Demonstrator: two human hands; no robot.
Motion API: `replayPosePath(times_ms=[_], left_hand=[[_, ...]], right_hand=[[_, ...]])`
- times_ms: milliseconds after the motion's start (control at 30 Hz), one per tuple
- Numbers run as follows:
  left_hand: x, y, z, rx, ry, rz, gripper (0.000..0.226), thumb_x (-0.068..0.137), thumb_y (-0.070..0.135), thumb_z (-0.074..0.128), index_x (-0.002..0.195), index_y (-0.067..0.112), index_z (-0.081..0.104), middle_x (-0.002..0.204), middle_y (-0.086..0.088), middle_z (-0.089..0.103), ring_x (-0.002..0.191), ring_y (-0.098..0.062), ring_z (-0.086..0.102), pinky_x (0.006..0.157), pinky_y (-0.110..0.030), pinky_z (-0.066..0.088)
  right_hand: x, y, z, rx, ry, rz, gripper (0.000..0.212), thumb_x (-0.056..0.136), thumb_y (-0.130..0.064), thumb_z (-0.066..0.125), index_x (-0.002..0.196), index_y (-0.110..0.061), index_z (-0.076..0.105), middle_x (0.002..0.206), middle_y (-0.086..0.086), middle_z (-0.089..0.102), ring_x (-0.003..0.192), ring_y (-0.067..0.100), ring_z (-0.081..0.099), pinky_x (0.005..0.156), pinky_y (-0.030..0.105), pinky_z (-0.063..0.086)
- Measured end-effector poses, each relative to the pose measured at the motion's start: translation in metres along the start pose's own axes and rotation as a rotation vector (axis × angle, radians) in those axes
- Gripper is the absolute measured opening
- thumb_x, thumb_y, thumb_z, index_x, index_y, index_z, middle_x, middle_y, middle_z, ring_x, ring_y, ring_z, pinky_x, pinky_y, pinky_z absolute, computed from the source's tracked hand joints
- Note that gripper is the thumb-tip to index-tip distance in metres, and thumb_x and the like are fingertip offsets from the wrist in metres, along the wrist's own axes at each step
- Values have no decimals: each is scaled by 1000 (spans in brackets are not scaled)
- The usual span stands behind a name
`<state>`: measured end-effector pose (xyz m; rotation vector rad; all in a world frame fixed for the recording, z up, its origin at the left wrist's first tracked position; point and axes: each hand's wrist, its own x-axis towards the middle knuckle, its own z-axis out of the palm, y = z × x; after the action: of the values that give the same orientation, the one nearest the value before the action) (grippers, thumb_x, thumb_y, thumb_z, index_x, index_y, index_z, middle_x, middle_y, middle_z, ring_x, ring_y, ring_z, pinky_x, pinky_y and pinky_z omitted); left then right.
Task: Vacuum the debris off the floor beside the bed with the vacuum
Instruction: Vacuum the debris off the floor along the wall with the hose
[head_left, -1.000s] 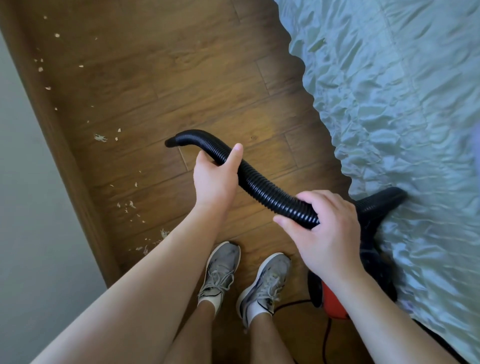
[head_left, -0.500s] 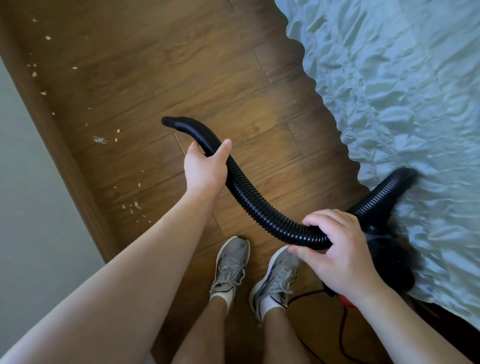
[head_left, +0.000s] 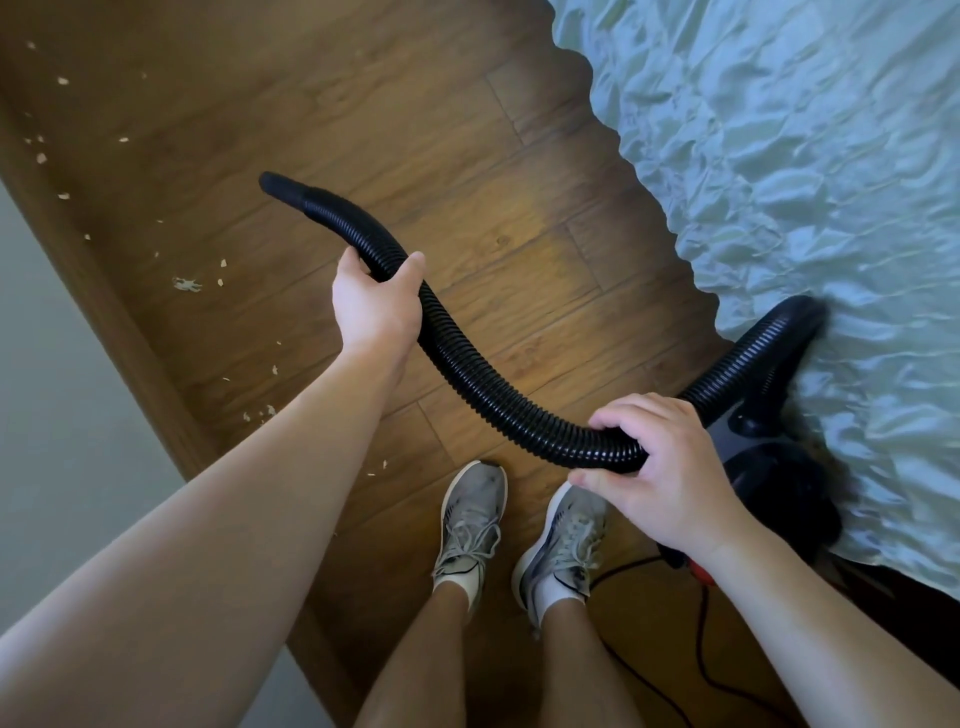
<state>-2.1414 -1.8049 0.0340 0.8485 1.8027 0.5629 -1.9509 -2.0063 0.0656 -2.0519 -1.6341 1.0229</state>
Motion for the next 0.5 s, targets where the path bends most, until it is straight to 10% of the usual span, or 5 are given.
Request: replayPosePath(times_ms=[500], left_hand=[[-28, -8, -10, 171, -77, 144, 69, 98, 21, 63, 155, 29, 26, 111, 20, 57, 94, -4, 65, 81, -32, 59]], right_hand=[[-10, 4, 5, -120, -139, 22, 48, 77, -43, 81, 119, -25, 67, 114, -16, 60, 114, 10, 52, 102, 25, 28]])
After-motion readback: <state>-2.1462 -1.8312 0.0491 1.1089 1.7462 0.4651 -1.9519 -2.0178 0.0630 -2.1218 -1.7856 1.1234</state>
